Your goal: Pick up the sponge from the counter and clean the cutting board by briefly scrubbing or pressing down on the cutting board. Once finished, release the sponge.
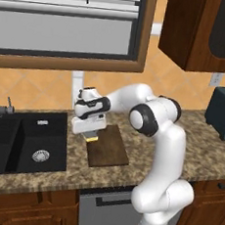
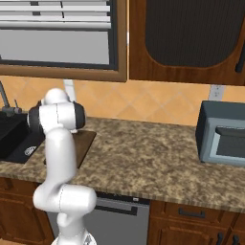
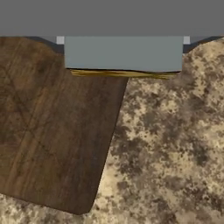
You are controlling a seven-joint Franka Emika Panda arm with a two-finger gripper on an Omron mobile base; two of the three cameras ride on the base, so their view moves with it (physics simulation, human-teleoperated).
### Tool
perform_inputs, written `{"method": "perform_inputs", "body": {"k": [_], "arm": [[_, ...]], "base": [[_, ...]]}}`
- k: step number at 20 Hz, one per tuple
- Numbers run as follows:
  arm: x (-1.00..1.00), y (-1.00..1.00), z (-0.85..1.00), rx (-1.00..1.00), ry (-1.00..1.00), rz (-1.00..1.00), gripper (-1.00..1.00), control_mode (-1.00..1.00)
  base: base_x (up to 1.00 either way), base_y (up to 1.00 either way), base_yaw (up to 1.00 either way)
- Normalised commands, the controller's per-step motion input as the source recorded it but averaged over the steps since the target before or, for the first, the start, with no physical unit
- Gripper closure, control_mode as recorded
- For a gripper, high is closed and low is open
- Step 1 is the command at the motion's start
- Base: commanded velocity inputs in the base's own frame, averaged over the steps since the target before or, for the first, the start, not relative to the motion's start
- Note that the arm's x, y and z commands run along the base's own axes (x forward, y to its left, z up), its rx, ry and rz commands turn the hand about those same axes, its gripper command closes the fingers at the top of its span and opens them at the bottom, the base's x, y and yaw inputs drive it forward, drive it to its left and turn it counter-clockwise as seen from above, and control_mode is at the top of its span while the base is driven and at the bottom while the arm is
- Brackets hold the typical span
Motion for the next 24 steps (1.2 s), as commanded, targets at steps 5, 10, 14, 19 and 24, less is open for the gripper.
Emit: {"method": "perform_inputs", "body": {"k": [5,10,14,19,24], "arm": [[0.51,0.0,-0.04,0.0,0.03,0.0,1.0,-1.0],[0.39,-0.01,-0.07,0.0,0.01,0.0,1.0,-1.0],[0.11,-0.17,-0.24,0.0,0.0,0.0,1.0,-1.0],[0.0,-0.35,-0.31,0.0,0.0,0.0,1.0,-1.0],[0.0,-0.56,-0.24,0.03,0.0,0.0,1.0,-1.0]], "base": [[0.0,0.0,0.0],[0.0,0.0,0.0],[0.0,0.0,0.0],[0.0,0.0,0.0],[0.0,0.0,0.0]]}}
